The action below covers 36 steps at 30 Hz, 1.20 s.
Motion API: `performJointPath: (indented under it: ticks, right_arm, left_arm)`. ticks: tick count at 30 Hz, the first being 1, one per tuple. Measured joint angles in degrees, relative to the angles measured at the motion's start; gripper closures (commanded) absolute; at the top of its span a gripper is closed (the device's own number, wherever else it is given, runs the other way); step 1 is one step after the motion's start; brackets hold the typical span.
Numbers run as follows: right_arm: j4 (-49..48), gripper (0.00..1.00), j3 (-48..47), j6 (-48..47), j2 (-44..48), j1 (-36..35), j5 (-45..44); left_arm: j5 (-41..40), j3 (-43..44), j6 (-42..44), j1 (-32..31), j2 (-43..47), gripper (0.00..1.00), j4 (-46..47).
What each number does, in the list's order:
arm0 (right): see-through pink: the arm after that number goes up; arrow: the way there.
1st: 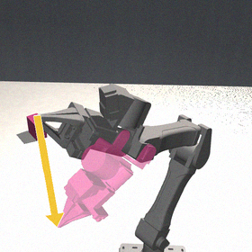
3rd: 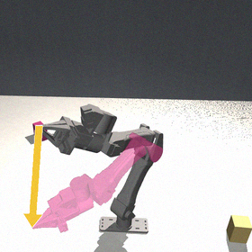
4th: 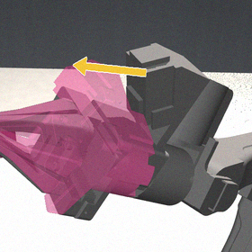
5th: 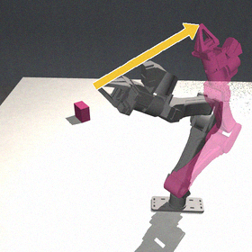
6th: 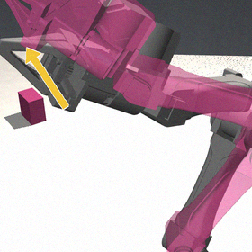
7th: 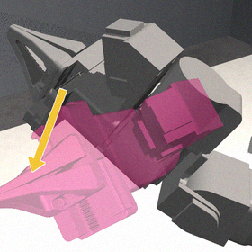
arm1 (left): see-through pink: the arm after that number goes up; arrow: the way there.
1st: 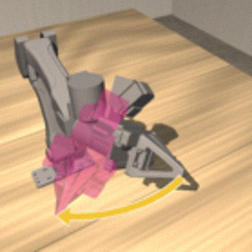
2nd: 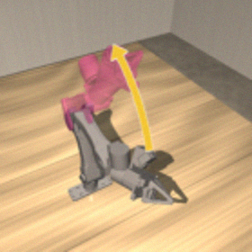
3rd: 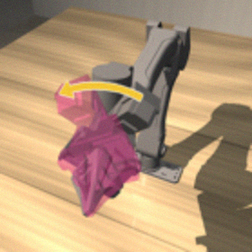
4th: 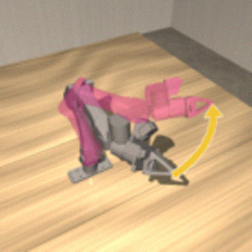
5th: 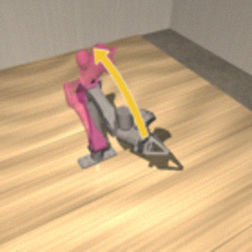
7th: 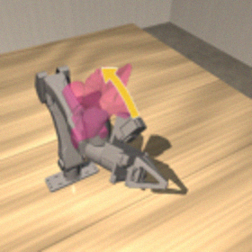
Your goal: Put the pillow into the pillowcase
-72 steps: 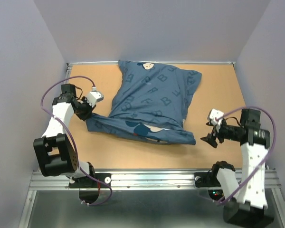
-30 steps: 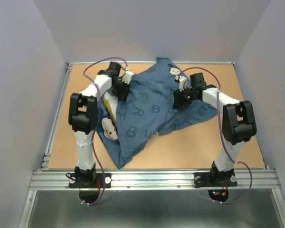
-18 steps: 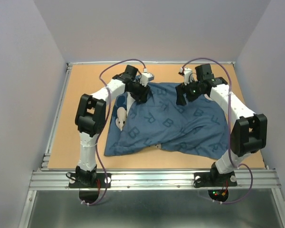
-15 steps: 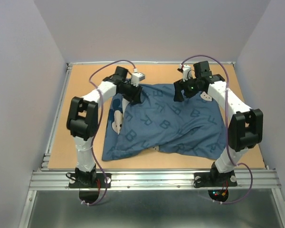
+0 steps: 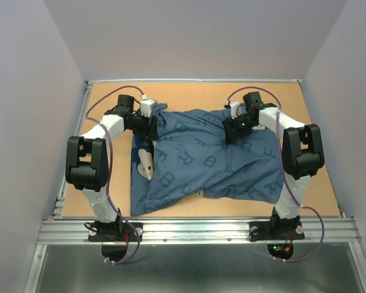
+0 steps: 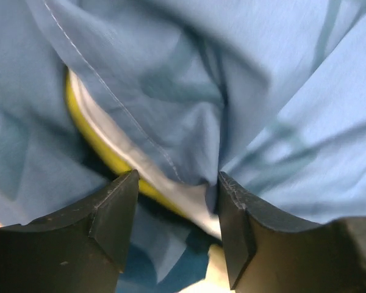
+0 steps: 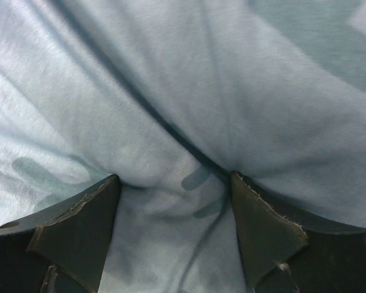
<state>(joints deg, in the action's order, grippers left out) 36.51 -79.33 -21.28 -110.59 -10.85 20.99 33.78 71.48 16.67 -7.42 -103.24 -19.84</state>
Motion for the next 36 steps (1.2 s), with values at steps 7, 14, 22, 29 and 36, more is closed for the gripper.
performJointPath:
  ticks: [7,14,22,29,36]
  right_arm:
    - [1.1,0.23,-6.0,-5.7,-3.9,6.3,-3.5]
    - [2.9,0.21,-12.5,-7.8,-5.4,8.9,-10.2]
    - [7.6,0.12,-20.0,3.7,3.6,-0.9,-8.2]
    - [3.8,0.11,-26.9,9.6,6.8,-18.1,-10.4]
    - [3.1,0.02,-30.3,11.3,-3.8,-26.6,-18.3]
  left_arm:
    - [-3.0,-4.0,1.5,2.6,2.1,0.36,-0.5]
    - [-8.3,-4.3,1.5,4.8,1.1,0.44,-0.4]
    - [-7.0,-6.1,0.2,4.1,7.4,0.32,3.4]
    - [-4.4,-6.2,-5.6,2.8,12.0,0.33,11.5]
    - [-3.5,-7.6,-11.5,2.6,5.2,0.36,14.9]
